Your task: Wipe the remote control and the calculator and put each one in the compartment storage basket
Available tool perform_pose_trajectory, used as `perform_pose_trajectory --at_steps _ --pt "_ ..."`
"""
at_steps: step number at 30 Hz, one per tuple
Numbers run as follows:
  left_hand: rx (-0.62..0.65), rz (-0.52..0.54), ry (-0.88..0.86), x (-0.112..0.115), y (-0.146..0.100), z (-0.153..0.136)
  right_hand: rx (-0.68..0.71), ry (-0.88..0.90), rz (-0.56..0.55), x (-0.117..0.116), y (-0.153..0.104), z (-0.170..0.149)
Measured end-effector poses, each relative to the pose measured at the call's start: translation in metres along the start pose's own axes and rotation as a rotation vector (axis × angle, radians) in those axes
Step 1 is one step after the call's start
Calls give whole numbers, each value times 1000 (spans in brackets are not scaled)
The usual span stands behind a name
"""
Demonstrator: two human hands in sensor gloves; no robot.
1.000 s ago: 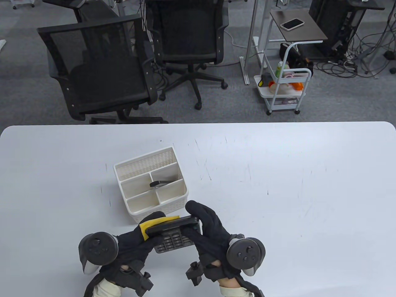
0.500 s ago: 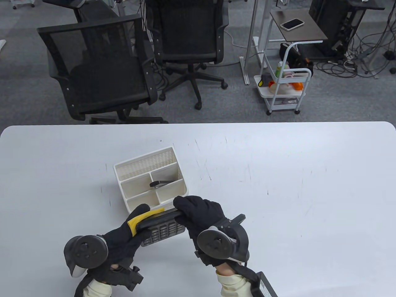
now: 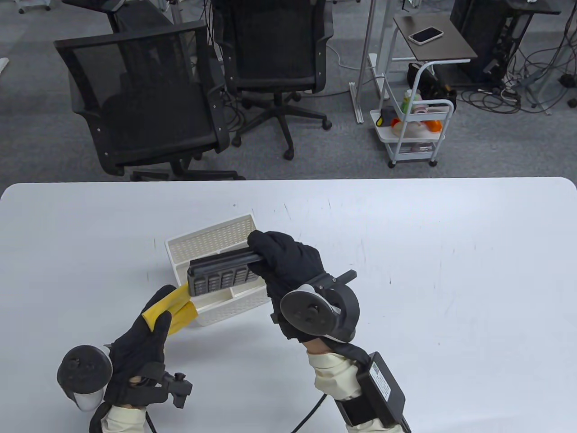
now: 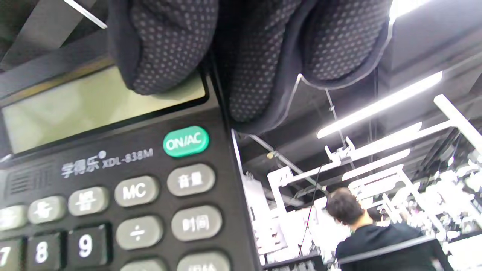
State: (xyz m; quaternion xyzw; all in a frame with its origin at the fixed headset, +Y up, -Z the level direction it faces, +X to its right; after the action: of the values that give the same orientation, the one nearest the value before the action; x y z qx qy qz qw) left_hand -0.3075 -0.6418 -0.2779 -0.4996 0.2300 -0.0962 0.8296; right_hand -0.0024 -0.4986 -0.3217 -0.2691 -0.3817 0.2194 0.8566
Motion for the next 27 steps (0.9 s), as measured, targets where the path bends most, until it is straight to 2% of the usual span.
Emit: perform_pose_trajectory --at_steps 3,6,10,15,20,22,27 --pt "-27 43 0 -7 0 -7 -6 -56 -44 -7 15 0" --pt "-37 47 5 -8 1 -9 -22 -85 -20 -27 25 -4" --pt "-40 37 31 -6 1 -11 3 -173 30 -66 35 -9" --pt "-118 29 -28 1 -1 -17 44 -264 111 -110 45 -9" --pt "-132 -5 -15 8 0 -21 74 -315 182 -147 45 -7" --pt "-141 -10 -30 10 1 -24 60 -313 228 -167 42 -10" --pt "-144 -31 -30 12 0 -25 6 -285 307 -199 34 -21"
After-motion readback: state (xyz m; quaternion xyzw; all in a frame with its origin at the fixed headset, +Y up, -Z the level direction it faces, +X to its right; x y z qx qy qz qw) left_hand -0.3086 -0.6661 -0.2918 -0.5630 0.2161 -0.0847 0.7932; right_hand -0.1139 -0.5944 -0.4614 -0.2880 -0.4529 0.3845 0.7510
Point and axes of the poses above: the tracker on the back of each hand, its own z axis roughly to the thumb side, its own y axis roughly from the wrist to the fingertips, x = y × z, the point moved 4 cm from there along y, roughly from the wrist to the fingertips, and after that the axes turned 2 degrees about z, right-handed, at the moved point
